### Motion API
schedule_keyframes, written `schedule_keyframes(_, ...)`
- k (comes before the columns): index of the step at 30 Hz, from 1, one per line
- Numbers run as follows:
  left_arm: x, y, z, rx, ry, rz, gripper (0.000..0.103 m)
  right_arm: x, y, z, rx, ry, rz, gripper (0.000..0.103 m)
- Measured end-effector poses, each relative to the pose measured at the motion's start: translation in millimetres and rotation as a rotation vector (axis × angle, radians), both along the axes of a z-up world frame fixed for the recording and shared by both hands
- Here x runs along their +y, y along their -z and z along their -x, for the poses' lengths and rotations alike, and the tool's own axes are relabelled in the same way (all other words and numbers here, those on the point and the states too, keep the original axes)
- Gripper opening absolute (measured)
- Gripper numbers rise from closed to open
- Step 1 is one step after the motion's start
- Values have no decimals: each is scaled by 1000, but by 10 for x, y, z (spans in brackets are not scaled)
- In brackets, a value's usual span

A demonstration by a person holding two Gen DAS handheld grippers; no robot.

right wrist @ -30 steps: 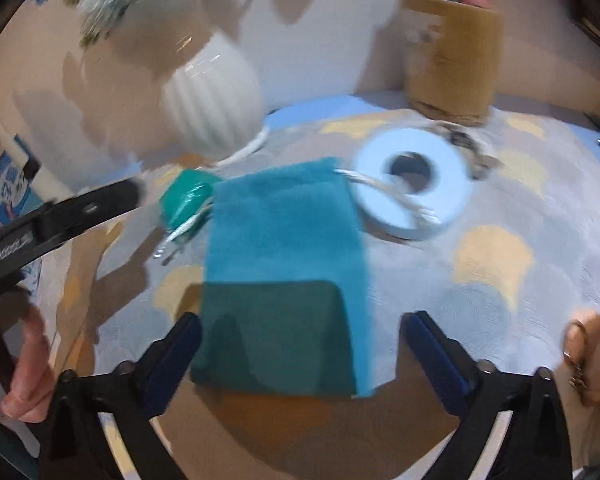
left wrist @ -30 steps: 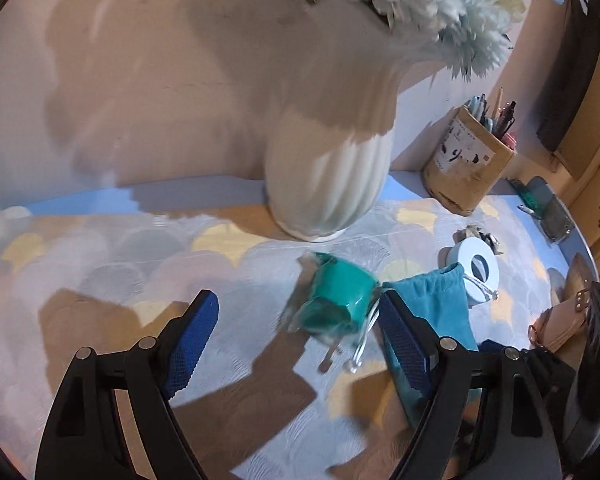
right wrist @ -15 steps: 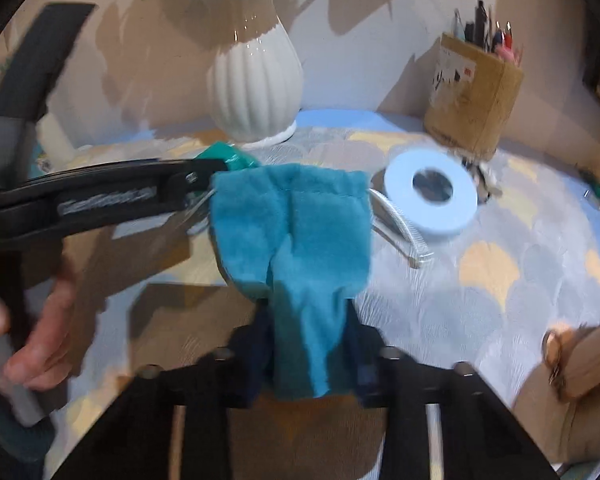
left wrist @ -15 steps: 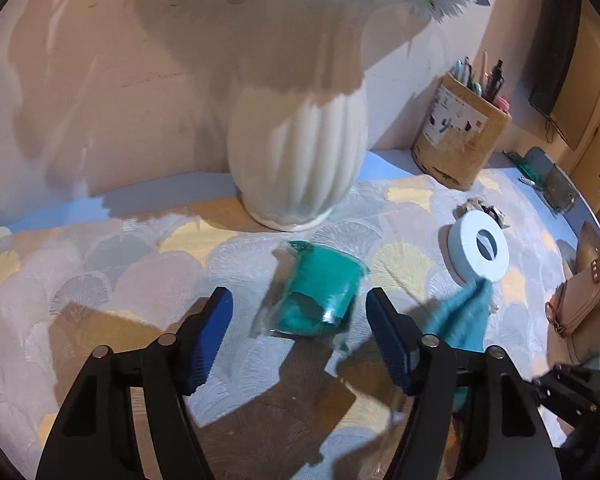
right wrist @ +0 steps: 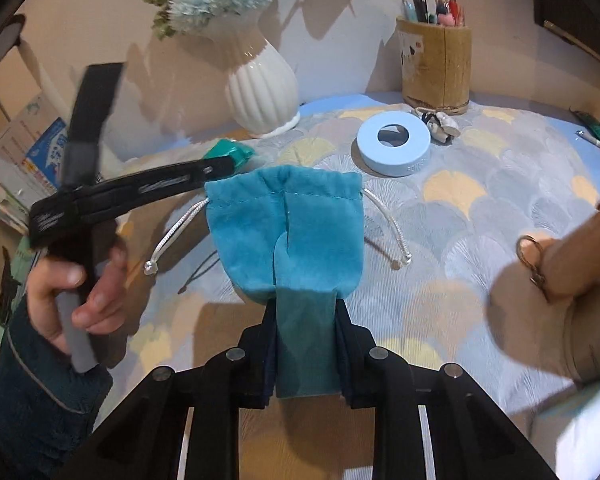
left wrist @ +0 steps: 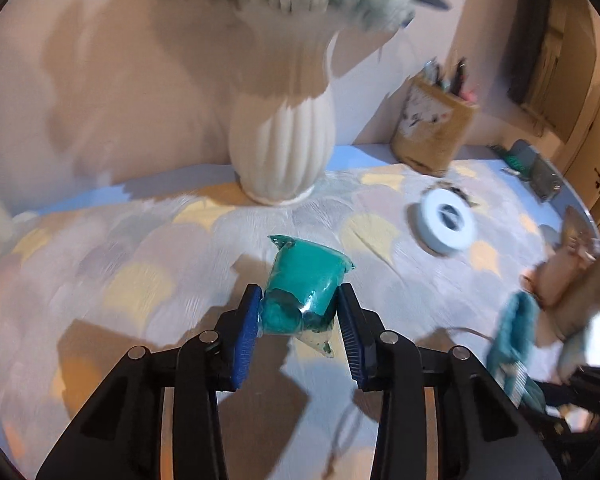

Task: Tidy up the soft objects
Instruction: 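Grasp green cup item with left tool while right tool grasps teal pouch, then carry the green item and teal pouch over to the glass plate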

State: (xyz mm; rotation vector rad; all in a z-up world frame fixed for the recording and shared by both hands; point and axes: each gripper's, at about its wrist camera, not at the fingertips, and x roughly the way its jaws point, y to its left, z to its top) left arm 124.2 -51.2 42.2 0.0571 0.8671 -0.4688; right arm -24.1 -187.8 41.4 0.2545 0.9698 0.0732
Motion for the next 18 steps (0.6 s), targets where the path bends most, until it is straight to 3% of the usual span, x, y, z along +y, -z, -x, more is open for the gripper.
schedule_keyframes(5, 330, -148, 723, -26, -62, 31, 35, 83, -69, 326, 39, -24, -19, 24)
schedule_keyframes(10, 526, -41, 1285, -23, -138, 54, 35, 199, -4, 644, 83, -66, -36, 24)
schedule_keyframes(12, 559, 26, 1415, -31, -153, 61, 35, 243, 106, 735, 117, -81, -69, 29)
schedule_keyframes(14, 611, 130, 1495, -25, -161, 85, 35, 207, 301, 774, 182, -73, -165, 54)
schedule_keyframes(18, 761, 330, 1582, -8, -189, 142, 35, 106, 307, 981, 109, -48, -239, 63)
